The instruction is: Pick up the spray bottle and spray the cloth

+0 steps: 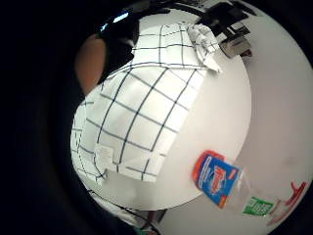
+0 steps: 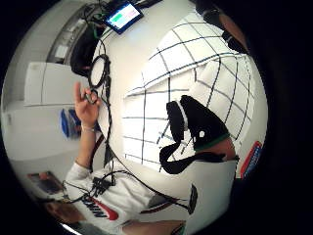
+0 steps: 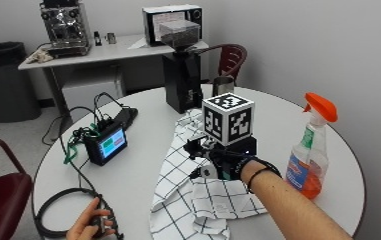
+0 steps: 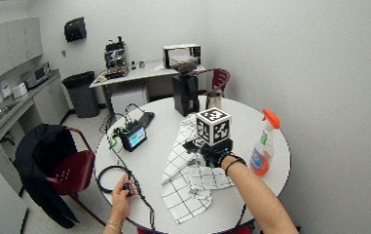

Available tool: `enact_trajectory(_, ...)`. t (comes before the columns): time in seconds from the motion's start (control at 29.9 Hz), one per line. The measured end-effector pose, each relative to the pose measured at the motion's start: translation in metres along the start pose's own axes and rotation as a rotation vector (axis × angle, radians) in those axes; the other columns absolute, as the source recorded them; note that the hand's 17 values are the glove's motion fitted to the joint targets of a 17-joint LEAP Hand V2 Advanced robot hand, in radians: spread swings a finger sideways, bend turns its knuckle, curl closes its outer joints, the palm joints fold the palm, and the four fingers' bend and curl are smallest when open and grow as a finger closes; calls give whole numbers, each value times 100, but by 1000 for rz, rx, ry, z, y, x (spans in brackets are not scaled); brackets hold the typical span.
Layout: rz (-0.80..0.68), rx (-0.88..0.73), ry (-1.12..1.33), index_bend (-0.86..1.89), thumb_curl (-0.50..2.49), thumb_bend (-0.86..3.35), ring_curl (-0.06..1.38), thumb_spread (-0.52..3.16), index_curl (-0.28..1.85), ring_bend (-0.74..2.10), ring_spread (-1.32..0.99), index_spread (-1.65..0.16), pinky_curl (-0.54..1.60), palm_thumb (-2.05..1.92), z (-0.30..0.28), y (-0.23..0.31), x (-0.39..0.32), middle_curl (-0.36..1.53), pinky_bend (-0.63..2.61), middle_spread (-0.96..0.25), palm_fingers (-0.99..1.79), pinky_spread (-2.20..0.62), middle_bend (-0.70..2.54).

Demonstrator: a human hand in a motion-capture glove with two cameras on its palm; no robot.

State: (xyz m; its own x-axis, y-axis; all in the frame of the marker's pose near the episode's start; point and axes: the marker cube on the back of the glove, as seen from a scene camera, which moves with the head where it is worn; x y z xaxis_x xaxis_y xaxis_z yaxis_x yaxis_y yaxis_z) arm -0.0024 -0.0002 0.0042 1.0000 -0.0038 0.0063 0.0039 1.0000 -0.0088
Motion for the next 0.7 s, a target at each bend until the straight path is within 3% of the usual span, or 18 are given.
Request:
enact_trajectory(0.3, -23, -10, -4, 14, 16, 32, 19, 83, 16, 33, -1, -29, 18, 56, 6, -4, -12, 20, 33, -4, 63, 18, 42)
enact_trajectory(0.7, -26, -5, -5, 14, 21, 26, 23, 108, 21, 31, -1, -34, 24, 59, 14, 5, -16, 27, 31, -5, 61, 22, 40)
